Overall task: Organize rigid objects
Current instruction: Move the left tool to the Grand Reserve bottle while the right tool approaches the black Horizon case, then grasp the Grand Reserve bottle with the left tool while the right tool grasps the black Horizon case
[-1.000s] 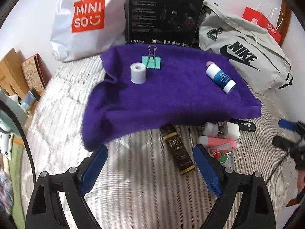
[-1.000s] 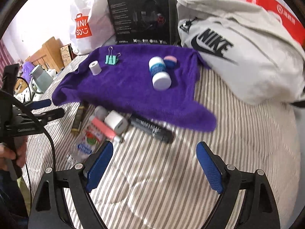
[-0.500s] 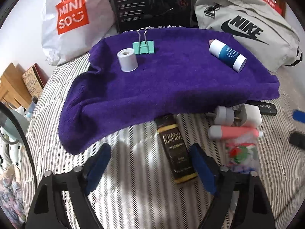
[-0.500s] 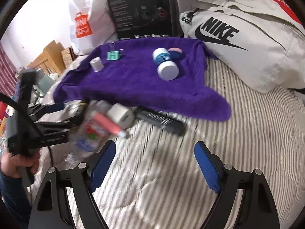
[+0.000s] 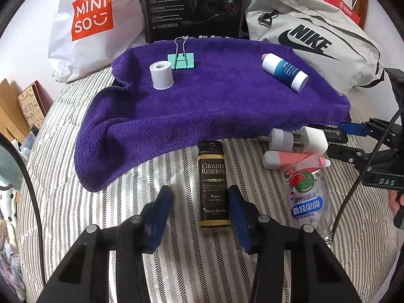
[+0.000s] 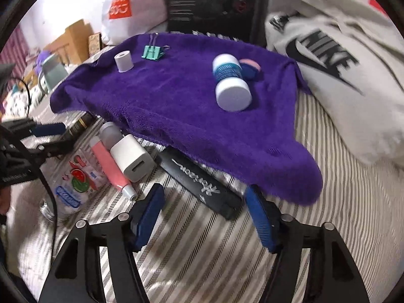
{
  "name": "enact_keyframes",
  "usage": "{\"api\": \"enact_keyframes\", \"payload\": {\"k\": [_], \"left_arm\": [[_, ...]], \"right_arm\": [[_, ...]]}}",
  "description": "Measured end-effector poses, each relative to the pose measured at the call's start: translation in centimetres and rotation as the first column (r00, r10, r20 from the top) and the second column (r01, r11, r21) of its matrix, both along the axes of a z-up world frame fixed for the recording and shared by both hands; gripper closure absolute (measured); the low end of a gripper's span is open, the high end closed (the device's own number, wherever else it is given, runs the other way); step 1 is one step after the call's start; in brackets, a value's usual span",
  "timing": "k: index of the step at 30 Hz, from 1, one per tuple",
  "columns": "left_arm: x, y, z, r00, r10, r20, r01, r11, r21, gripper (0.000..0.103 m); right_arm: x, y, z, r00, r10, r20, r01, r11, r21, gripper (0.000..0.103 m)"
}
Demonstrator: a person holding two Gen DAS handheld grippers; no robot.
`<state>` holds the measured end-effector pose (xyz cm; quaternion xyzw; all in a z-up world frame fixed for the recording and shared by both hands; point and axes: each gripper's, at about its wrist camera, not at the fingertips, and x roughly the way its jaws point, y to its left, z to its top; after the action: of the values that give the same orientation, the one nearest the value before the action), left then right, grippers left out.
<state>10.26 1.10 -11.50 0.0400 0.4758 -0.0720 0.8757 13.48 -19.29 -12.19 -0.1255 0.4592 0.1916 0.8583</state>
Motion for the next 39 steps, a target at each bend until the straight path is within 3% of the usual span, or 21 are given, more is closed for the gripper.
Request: {"api": "enact_keyframes", "payload": {"k": [3,8,16,20,25,26,29,39], "left_arm": [[0.0,0.1,0.0,1.000,-0.003,0.002,0.003,1.000,-0.004,0.059],[-0.1,0.1,0.0,1.000,-0.006,0.004,0.006,1.000,-0.005,0.059],[0.0,0.1,0.0,1.000,-0.010,-0.001,0.010,1.000,-0.006,0.058],[0.4,0.0,0.1,1.000,-0.008,0.001,0.008,1.000,-0.007,0.059],[0.4,0.1,0.2,1.000,-0.022,0.002,0.022,1.000,-0.009,0.072],[0.3,0.4,0.3,1.000,-0.023,-0.002,0.023,1.000,-0.008,0.079],[-0.3,1.2,0.4,1.000,-0.020,-0.005,0.020,1.000,0.003,0.080],[-0.3,1.4,0.4,1.000,-0.019,-0.001,0.019,1.000,-0.006,0.079]], "right_arm": [[-0.3,0.1,0.2,1.000,0.023,-0.008,-0.023,1.000,0.013,0.061],[-1.9,0.4,0.5,0.996,0.071,-0.057,-0.069,0.997,0.022,0.074],[-0.4,1.8,0.4,0.992,0.116,-0.051,-0.117,0.993,-0.009,0.073],[-0.3,2.6,0.4,0.988,0.147,-0.045,-0.149,0.988,-0.029,0.077],[-0.8,2.0,0.6,0.991,0.117,-0.070,-0.118,0.993,-0.016,0.079],[-1.1,1.6,0.7,0.992,0.102,-0.081,-0.103,0.995,-0.016,0.079],[-2.2,0.2,1.0,0.994,0.051,-0.097,-0.053,0.998,-0.020,0.079],[-2.8,0.5,0.7,0.996,0.046,-0.078,-0.050,0.998,-0.046,0.078]]}}
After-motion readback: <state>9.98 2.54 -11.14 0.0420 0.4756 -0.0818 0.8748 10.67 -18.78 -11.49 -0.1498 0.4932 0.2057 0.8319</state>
